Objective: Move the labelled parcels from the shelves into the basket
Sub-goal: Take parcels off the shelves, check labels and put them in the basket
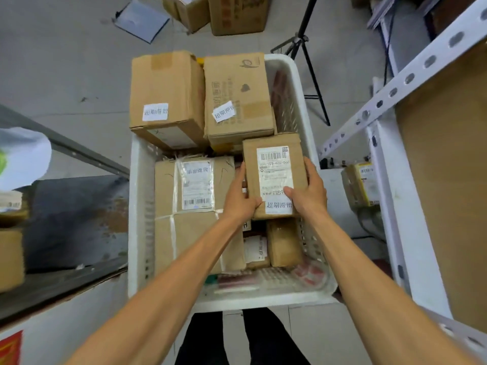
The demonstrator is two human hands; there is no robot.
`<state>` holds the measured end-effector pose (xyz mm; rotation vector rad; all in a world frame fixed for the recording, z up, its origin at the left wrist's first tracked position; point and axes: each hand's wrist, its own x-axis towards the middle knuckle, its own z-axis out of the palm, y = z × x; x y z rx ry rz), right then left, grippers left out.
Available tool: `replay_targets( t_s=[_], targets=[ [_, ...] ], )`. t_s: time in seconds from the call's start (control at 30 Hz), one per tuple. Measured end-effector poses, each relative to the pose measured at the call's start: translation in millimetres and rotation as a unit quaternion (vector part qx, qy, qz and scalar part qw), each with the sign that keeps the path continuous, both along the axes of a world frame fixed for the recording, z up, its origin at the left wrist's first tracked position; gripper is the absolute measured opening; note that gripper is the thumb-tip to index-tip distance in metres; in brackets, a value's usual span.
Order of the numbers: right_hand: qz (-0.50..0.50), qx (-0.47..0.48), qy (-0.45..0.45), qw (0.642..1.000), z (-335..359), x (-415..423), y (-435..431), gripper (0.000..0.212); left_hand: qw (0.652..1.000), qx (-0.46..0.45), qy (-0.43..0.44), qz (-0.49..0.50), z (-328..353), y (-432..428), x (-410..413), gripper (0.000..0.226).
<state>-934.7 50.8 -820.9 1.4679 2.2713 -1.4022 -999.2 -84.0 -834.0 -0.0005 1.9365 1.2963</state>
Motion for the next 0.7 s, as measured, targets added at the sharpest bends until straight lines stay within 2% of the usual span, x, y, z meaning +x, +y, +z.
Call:
replay_targets(
  t_s=[0.2, 0.3, 0.43, 0.57, 0.63, 0.7],
  targets=[
    [-0.002, -0.001, 0.045, 0.999, -29, 7, -18, 0.088, 0.999, -0.011, 0.01, -0.03, -28, -11, 2, 0.097],
    [0.019, 0.028, 0.014, 0.999, -47, 4, -22, 0.088, 0.995, -0.054, 0.028, -0.083, -36, -9, 2, 0.099],
    [0.016, 0.061, -0.042, 0.997, -53, 4, -20, 0.082, 0.974, -0.099, 0.098, -0.18, -32, 2, 7, 0.1],
    [0.067, 0.102, -0.029, 0.992, -53, 13, -35, 0.07, 0.952, -0.089, 0.175, -0.235, -35, -3, 13, 0.092],
    [0.083, 0.114, -0.053, 0.989, -53, 15, -38, 0.064, 0.946, -0.084, 0.202, -0.237, -35, -2, 12, 0.089],
    [0.052, 0.107, -0.044, 0.992, -48, 11, -32, 0.059, 0.951, -0.08, 0.2, -0.22, -32, 1, 7, 0.088]
  ],
)
